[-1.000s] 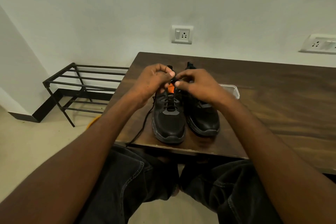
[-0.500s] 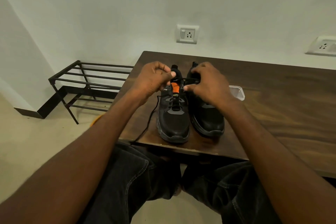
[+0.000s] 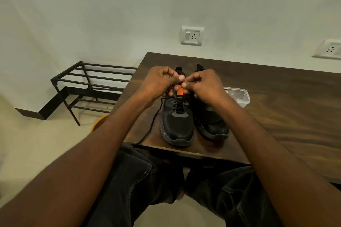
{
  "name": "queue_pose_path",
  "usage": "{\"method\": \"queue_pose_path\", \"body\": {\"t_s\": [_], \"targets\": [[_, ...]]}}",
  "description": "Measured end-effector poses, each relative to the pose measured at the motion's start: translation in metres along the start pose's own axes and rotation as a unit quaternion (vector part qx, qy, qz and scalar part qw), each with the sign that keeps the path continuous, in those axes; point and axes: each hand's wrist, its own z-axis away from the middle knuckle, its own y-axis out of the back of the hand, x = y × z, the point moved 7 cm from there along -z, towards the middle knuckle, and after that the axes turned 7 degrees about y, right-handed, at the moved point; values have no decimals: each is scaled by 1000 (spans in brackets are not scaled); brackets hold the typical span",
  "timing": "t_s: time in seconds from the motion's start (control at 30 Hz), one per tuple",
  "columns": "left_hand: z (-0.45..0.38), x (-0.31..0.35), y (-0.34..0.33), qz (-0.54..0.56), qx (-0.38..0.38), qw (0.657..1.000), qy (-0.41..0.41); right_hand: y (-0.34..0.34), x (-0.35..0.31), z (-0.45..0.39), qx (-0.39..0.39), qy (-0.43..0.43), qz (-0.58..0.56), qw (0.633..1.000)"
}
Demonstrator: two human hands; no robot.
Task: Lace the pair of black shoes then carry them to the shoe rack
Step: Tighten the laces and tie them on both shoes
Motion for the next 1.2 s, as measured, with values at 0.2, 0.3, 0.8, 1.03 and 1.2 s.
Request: {"method": "queue_pose_path", "body": {"t_s": [0.2,0.3,0.8,1.03,1.2], "targets": [[-8,-2,6,6,21,1000,-14,8,9,-4,7,2,172,985],[-6,1,0,-26,11,999,-29,-4,-1,-4,-35,47,82,995],[-36,-27,-6,-372,21,923,-92,-26,18,-11,-13,48,251,967],[-38,-35,-5,-335,-45,937,-85,-20,25,-13,31,30,229,972],[-35,-37,-8,-297,-76,949,-78,-19,33,-15,48,4,204,978]]}}
